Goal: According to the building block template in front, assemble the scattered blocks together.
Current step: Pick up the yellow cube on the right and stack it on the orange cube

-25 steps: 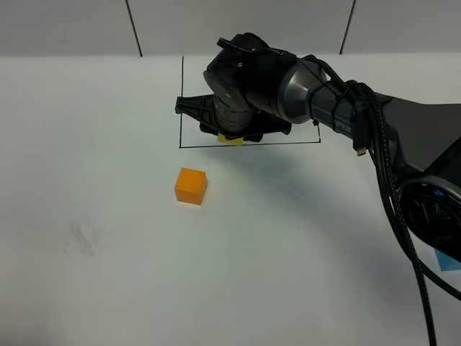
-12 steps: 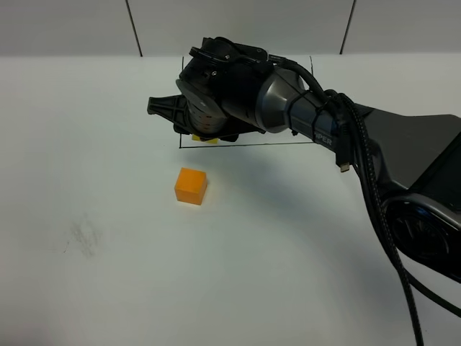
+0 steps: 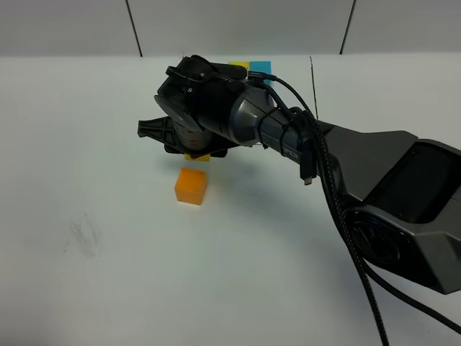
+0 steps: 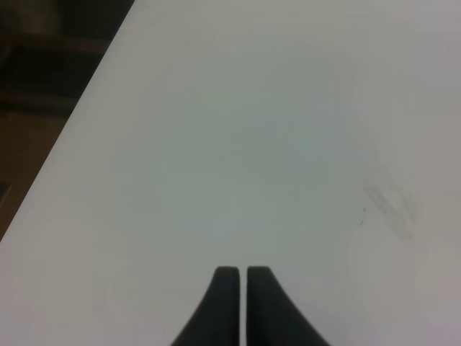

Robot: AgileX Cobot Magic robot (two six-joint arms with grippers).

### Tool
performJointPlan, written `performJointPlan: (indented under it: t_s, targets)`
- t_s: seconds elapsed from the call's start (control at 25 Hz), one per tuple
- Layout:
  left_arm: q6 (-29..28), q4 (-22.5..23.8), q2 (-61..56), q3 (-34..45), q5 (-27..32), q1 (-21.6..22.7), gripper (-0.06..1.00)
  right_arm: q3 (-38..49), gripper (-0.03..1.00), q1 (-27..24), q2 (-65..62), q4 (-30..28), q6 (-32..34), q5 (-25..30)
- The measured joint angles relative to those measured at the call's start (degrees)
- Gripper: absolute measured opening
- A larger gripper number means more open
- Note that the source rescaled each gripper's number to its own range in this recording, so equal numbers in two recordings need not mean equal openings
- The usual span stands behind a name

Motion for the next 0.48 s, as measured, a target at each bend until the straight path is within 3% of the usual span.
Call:
performJointPlan:
  t_s: [0.48]
  targets:
    - [0.0, 0.0, 0.0, 0.0, 0.0, 0.0, 0.0, -0.11, 0.47, 0.2, 0.66, 0.2, 1.75, 1.12]
